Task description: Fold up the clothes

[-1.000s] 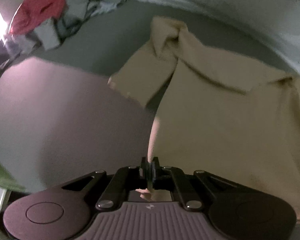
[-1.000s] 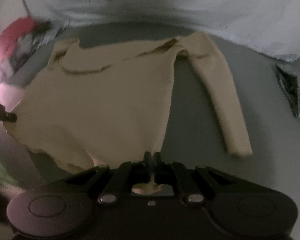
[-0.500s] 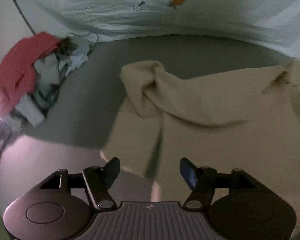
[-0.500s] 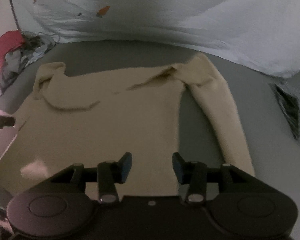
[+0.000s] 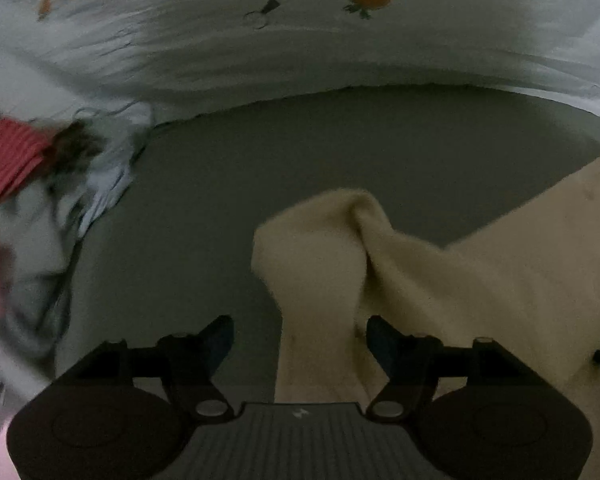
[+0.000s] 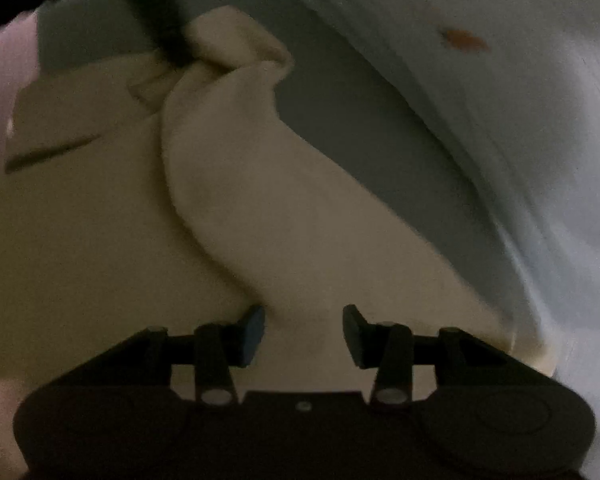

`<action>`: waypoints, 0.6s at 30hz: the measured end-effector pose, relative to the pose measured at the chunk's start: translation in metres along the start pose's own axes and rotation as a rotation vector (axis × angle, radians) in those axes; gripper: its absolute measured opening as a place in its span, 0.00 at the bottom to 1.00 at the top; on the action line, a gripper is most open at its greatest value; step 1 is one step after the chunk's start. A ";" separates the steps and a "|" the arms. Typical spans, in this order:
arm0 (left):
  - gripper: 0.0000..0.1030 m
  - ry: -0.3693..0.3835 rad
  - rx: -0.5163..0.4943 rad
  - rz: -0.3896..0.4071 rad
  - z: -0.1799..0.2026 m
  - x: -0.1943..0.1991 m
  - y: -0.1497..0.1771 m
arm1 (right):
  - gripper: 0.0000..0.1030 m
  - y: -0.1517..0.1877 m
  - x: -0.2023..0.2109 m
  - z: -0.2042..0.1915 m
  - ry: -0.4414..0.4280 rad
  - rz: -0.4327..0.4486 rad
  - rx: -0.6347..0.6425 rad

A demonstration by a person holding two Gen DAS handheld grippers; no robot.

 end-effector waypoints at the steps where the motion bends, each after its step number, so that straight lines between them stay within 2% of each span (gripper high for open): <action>1: 0.72 0.008 -0.003 0.007 -0.004 -0.006 -0.005 | 0.18 -0.007 -0.004 -0.002 0.012 0.006 0.062; 2: 0.73 0.010 0.003 0.011 -0.010 -0.010 -0.008 | 0.03 -0.017 -0.006 0.001 0.027 0.026 0.102; 3: 0.73 0.011 0.010 0.015 -0.016 -0.015 -0.012 | 0.01 -0.027 -0.008 0.003 0.041 0.046 0.142; 4: 0.73 0.009 0.024 0.019 -0.023 -0.018 -0.014 | 0.01 -0.038 -0.009 0.007 0.055 0.066 0.176; 8: 0.73 -0.006 0.111 0.023 -0.056 -0.030 -0.017 | 0.01 -0.116 -0.021 0.054 0.108 0.179 0.139; 10: 0.73 -0.010 0.148 0.022 -0.070 -0.035 -0.017 | 0.01 -0.159 -0.032 0.078 0.161 0.236 0.116; 13: 0.75 -0.071 0.140 0.026 -0.083 -0.036 -0.014 | 0.02 -0.202 -0.038 0.116 0.242 0.309 -0.042; 14: 0.78 -0.080 0.140 0.022 -0.085 -0.037 -0.012 | 0.07 -0.204 -0.038 0.124 0.223 0.300 -0.103; 15: 0.79 -0.076 0.156 0.019 -0.088 -0.037 -0.011 | 0.20 -0.205 -0.039 0.133 0.204 0.291 -0.165; 17: 0.80 -0.068 0.189 0.013 -0.092 -0.037 -0.008 | 0.36 -0.198 -0.040 0.142 0.163 0.271 -0.259; 18: 0.80 -0.057 0.214 0.007 -0.093 -0.036 -0.007 | 0.37 -0.185 -0.040 0.142 0.153 0.246 -0.279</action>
Point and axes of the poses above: each gripper's, at about its wrist camera, not at the fingertips, and x roughly against the way its jaws point, z to its right, y to its underside, the point moved 6 cm from there along -x, roughly the way its jaws point, and after that the axes turned 9 degrees about -x, right-handed, at the moved point
